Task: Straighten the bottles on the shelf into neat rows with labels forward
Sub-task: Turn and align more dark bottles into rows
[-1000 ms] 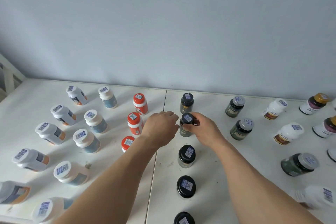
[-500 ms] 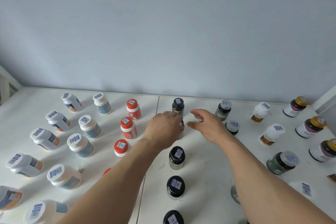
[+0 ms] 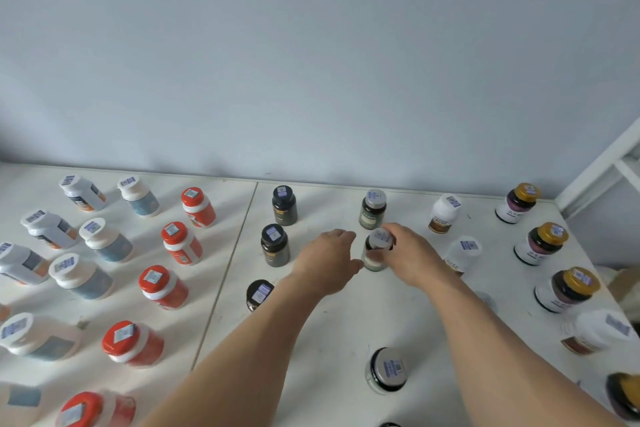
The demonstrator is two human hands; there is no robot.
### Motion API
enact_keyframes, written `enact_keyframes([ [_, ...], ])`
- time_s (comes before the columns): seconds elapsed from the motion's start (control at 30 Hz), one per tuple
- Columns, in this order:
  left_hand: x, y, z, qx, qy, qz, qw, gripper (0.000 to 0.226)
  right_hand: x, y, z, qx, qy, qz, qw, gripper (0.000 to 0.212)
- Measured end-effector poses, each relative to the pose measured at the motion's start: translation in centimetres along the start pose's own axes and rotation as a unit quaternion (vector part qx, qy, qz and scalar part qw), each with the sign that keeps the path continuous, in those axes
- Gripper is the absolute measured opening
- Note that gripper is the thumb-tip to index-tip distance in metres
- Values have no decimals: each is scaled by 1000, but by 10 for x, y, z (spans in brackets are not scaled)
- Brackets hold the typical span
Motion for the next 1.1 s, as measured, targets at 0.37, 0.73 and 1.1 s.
enact_keyframes([
  [0.37, 1, -6, -39, 34, 335, 97, 936, 51, 1, -2, 22, 15, -65, 36, 997, 35],
  [0.73, -3, -8, -28, 81, 460, 75, 881, 32, 23, 0, 36, -14, -21, 50, 998, 29],
  [1.1, 4, -16, -18, 39, 148, 33, 988, 50, 13, -2, 27, -10, -55, 42, 998, 31],
])
Point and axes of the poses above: each hand's wrist, its own y-axis away from the middle knuckle, its own z-axis out of the back of the hand, x = y × z, the point moved 7 cm from there along -y, towards the middle knuckle, and after that the axes turned 5 degrees about -x, right-handed, at the moved point
